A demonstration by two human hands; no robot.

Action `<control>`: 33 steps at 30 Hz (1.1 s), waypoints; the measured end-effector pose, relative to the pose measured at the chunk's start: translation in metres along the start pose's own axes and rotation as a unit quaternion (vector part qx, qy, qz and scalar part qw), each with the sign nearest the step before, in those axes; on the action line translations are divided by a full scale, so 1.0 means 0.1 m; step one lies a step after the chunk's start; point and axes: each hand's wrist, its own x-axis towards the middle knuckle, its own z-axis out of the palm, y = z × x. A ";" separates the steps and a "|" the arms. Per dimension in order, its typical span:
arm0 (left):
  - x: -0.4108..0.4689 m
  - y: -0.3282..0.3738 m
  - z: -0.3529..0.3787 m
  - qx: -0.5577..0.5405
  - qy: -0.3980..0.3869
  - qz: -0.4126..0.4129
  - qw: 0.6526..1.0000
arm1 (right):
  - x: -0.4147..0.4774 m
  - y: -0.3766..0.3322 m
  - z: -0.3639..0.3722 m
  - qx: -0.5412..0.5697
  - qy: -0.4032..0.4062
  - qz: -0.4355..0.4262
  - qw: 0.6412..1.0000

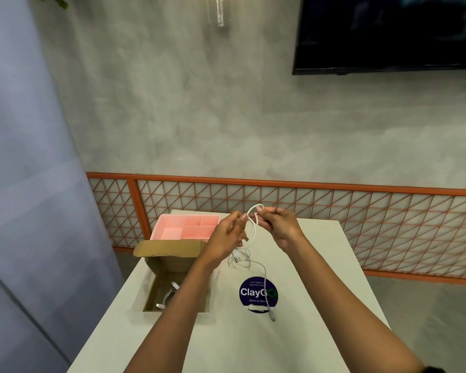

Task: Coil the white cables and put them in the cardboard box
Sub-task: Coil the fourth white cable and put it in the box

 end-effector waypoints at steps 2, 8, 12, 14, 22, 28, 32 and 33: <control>-0.01 0.00 -0.02 -0.027 -0.026 -0.012 0.999 | 0.00 0.03 0.01 0.004 0.003 0.025 1.000; -0.02 -0.03 -0.03 -0.042 -0.022 -0.010 0.999 | -0.07 0.07 0.07 -0.032 0.003 0.058 0.998; -0.01 -0.03 -0.10 -0.004 0.041 0.001 0.999 | -0.15 0.02 0.03 -0.136 -0.073 0.099 0.983; -0.01 -0.04 -0.11 0.003 0.048 -0.001 0.999 | -0.17 0.00 0.02 -0.196 -0.098 0.100 0.971; 0.03 -0.06 -0.10 0.078 0.078 0.005 0.994 | -0.15 -0.04 0.04 -0.216 -0.175 0.164 0.947; 0.04 -0.06 -0.15 0.079 0.087 0.009 0.993 | -0.17 -0.09 0.01 -0.329 -0.124 0.001 0.936; 0.08 -0.05 -0.13 0.081 0.098 0.002 0.992 | -0.17 -0.06 0.09 -0.469 -0.043 -0.182 0.863; 0.09 -0.06 -0.12 0.076 0.103 0.000 0.992 | -0.18 -0.05 0.11 -0.481 -0.035 -0.206 0.852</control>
